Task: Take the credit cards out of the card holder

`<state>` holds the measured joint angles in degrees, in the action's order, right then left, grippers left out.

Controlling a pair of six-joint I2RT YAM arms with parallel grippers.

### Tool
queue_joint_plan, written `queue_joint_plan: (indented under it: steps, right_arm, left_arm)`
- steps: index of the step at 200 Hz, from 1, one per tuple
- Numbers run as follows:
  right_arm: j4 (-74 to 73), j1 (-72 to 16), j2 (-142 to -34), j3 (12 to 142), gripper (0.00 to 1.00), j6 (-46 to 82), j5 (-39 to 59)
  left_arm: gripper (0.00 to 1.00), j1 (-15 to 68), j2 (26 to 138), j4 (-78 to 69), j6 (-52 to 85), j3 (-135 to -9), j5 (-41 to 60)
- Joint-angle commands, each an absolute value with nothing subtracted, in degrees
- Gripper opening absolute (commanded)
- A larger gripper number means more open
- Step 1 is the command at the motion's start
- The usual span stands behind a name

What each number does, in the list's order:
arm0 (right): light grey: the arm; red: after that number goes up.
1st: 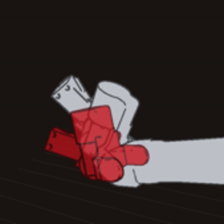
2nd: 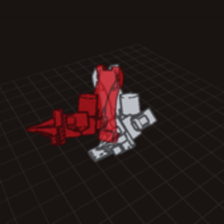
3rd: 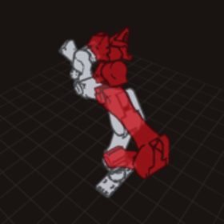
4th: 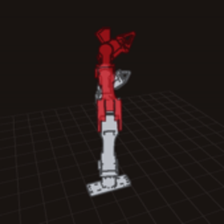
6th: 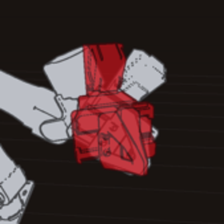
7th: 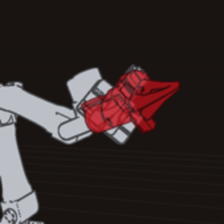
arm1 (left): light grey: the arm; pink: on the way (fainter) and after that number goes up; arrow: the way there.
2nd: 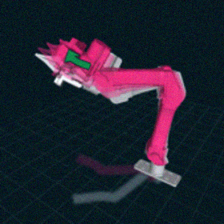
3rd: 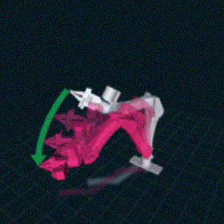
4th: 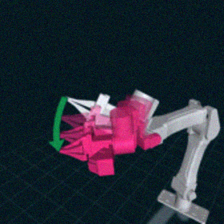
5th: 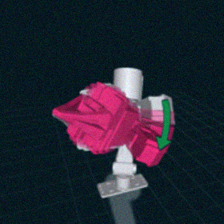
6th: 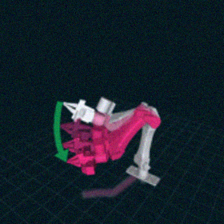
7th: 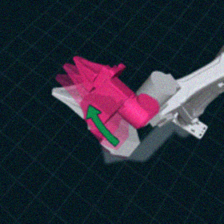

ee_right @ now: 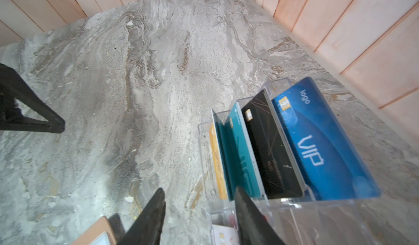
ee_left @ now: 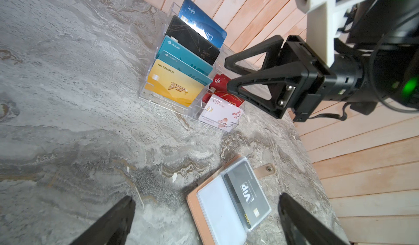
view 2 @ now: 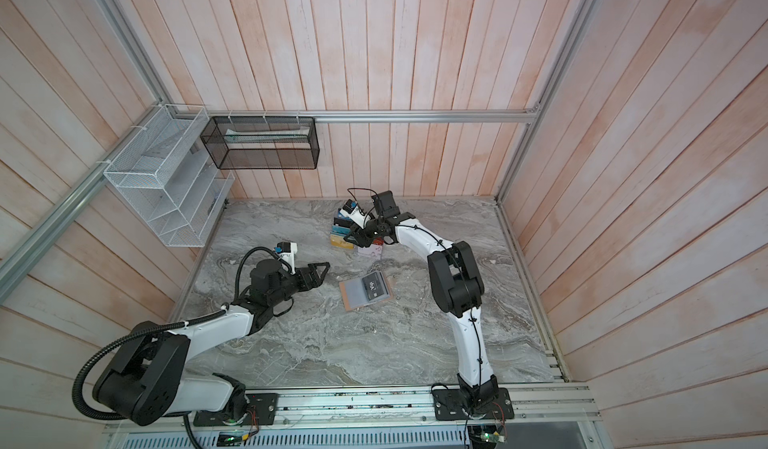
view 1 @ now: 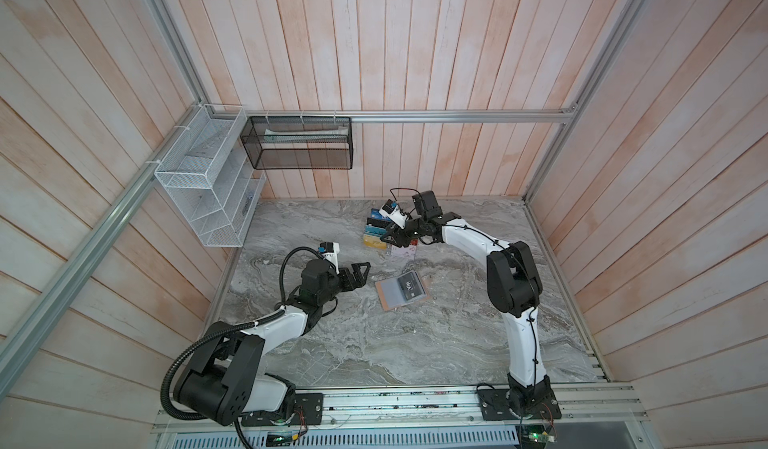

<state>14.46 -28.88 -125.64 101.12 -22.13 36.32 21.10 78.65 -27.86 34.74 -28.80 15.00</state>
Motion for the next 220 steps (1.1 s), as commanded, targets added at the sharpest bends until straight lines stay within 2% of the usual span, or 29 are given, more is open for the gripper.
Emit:
queue_joint_plan:
  steps: [1,37,62,125,220]
  right_arm:
    - [11.89,-29.78,-123.78,100.09,0.59,-19.38,39.90]
    - [10.04,-31.50,-124.09,99.08,0.75,-15.93,43.18]
    - [11.33,-32.49,-126.47,100.88,0.79,-14.69,44.60]
    - [12.02,-33.58,-131.66,105.88,0.82,-11.65,45.87]
    - [18.28,-32.88,-140.38,117.84,0.82,-11.38,41.53]
  left_arm:
    - [1.00,20.19,76.11,-28.21,35.69,-27.32,15.43]
    - [1.00,17.06,72.28,-28.88,38.96,-24.25,16.21]
    - [1.00,15.42,70.46,-29.06,39.81,-22.73,17.13]
    - [1.00,13.62,70.86,-30.23,40.61,-21.97,18.91]
    - [1.00,12.68,72.02,-30.94,40.43,-21.97,19.65]
